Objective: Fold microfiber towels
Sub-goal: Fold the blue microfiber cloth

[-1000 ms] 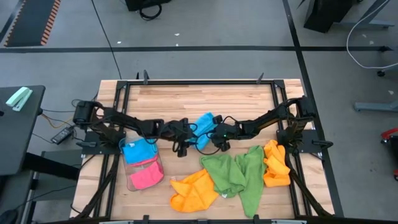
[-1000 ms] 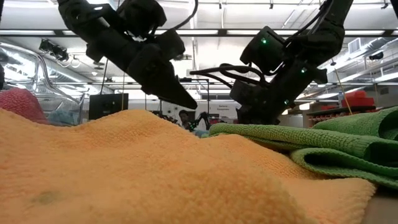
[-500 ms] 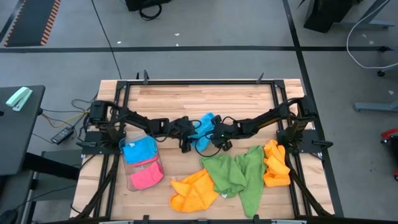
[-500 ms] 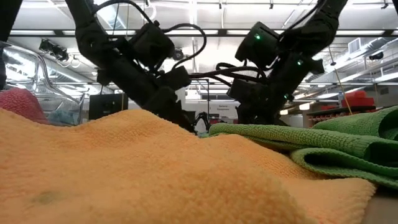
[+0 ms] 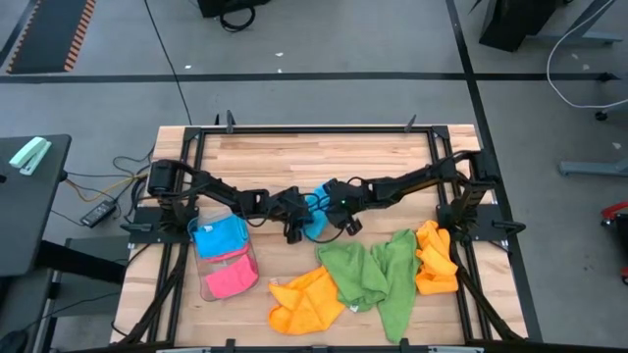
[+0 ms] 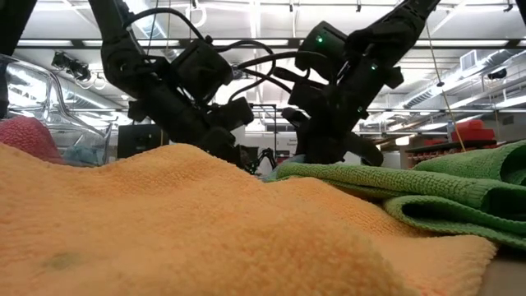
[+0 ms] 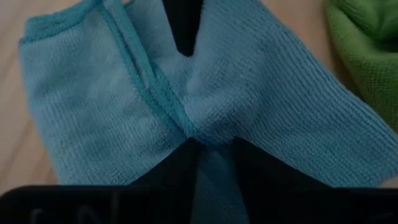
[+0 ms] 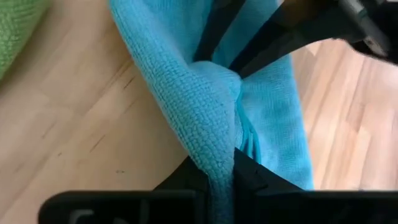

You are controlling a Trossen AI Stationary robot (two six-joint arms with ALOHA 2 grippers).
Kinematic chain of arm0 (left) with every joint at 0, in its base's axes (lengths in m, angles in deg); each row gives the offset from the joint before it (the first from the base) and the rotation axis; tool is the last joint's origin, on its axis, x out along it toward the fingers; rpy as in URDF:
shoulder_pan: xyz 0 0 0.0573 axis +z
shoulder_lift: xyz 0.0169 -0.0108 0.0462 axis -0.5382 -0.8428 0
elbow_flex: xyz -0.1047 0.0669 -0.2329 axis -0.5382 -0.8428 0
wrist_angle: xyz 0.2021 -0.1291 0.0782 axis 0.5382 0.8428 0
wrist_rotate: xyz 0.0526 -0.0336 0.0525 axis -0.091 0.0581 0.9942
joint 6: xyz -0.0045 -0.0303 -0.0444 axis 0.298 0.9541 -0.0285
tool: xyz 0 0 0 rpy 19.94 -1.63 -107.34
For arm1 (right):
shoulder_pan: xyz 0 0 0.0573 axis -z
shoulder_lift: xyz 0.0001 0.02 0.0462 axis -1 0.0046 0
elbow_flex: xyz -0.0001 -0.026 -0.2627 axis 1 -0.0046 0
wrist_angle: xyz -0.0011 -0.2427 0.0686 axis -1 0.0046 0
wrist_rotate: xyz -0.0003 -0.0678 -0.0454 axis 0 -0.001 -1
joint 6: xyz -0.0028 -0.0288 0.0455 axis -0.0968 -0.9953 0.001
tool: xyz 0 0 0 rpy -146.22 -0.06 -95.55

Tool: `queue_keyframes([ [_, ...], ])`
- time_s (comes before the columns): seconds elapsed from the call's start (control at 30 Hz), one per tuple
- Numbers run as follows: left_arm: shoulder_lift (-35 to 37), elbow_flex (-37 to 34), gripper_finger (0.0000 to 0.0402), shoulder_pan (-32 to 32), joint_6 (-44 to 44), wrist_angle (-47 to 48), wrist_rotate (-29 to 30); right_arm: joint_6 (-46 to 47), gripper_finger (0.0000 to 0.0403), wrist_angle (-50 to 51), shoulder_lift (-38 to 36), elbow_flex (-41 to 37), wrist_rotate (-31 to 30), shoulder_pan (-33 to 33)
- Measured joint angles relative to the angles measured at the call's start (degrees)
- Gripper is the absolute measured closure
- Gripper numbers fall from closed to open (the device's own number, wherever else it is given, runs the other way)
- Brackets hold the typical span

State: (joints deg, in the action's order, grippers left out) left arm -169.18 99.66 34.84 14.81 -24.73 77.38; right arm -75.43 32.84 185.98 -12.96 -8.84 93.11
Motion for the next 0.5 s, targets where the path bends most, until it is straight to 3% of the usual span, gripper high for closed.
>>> queue_keyframes([
  [0.17,-0.52,0.07,0.0288,-0.04,-0.09,-0.23,-0.39,1.04,0.0365,2.54,0.0,0.02,3.45,1.18],
  [0.5,3.45,-0.08,0.029,-0.31,-2.03,1.33,-2.7,4.13,0.0365,10.09,0.0,0.83,3.68,-1.18],
])
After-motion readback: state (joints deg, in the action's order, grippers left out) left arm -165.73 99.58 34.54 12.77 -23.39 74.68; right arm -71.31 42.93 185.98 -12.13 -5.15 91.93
